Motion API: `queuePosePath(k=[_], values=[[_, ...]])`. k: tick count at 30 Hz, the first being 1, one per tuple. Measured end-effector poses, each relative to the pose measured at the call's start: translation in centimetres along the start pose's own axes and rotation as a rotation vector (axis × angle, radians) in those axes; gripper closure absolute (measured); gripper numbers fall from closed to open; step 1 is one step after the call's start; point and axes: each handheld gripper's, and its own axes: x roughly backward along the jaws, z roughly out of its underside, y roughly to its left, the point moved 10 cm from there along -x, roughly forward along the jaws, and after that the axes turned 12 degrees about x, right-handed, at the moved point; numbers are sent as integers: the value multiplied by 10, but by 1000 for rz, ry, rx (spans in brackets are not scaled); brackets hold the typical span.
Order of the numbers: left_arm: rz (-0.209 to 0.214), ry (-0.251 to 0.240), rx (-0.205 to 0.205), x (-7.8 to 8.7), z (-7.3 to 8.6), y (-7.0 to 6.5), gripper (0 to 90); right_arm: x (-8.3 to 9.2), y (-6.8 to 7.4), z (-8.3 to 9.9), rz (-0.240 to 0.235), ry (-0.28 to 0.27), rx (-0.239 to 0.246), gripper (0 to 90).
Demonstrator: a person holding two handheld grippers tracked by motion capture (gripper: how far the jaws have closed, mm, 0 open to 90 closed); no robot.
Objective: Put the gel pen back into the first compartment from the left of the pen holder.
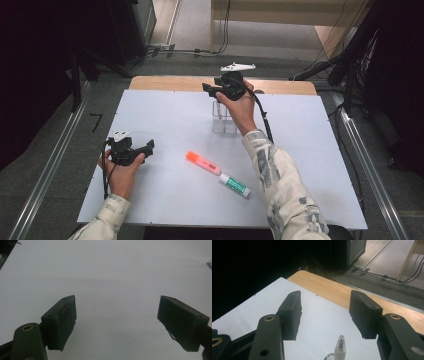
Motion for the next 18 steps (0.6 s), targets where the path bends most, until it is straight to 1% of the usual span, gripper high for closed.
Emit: queuePosePath(k=[4, 7, 11, 14, 18], values=[[0, 3, 4, 0, 1, 0, 168, 5, -1, 5, 3, 2, -5, 392], [0, 1, 7, 0, 0, 0, 168, 8, -2, 9, 17, 17, -4, 381], [-3, 2, 7, 0, 0, 0, 168, 16, 1, 9, 8, 7, -4, 362], [-2, 9, 17, 0, 1, 0, 167, 20, 4, 12, 3, 8, 7, 347], [-5, 7, 24, 1, 0, 0, 166, 25, 8, 16, -4, 7, 10, 327]])
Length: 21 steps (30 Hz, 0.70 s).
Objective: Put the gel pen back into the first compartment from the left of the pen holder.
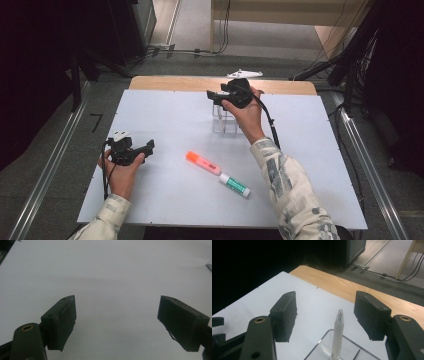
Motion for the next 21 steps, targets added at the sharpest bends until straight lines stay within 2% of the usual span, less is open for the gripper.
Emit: queuePosePath(k=[5, 10, 21], values=[[-7, 9, 14, 0, 1, 1, 166, 9, 6, 3, -8, -16, 8, 316], [12, 10, 29, 0, 1, 0, 166, 17, 13, 5, -15, -27, 18, 301], [5, 13, 15, 0, 2, -1, 166, 29, 30, 20, -46, -32, 30, 296]])
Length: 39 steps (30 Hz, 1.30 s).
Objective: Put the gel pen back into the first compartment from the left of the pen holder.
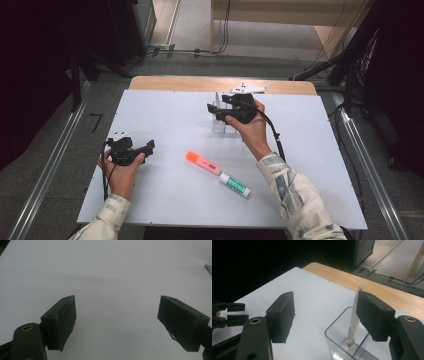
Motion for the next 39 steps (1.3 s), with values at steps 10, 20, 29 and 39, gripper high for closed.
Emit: queuePosePath(k=[10, 20, 29, 39], values=[[-7, 1, -5, 1, 0, 0, 166, 4, 12, 14, -17, 9, 12, 296], [-11, -2, -3, 1, 0, 0, 166, 6, 34, 25, -54, 19, 34, 292], [-10, -2, -6, 1, 0, 0, 166, 3, 49, 38, -84, 39, 51, 291], [-9, -1, -6, 1, 0, 0, 166, -4, 61, 55, -108, 78, 68, 281]])
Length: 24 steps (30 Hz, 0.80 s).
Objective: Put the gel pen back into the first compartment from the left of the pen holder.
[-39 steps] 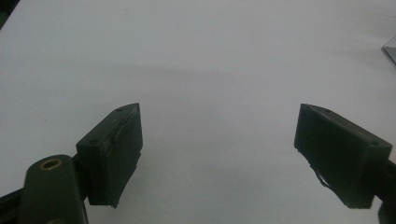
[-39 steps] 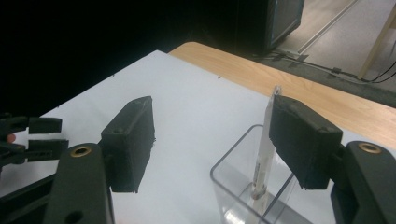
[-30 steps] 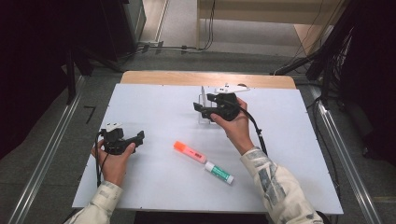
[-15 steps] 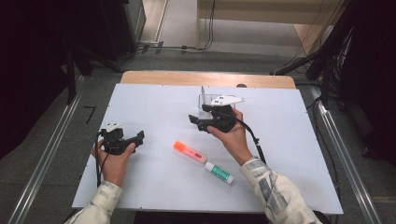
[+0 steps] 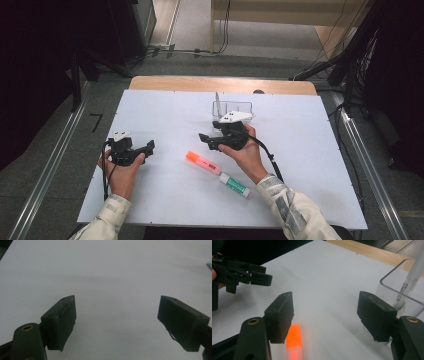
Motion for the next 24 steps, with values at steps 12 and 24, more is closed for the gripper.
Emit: queuePosePath(k=[12, 24], values=[[1, -2, 1, 0, 0, -1, 166, -10, 16, 12, -28, 37, 25, 279], [2, -2, 1, 0, 0, 0, 166, -23, 33, 24, -67, 91, 74, 281]])
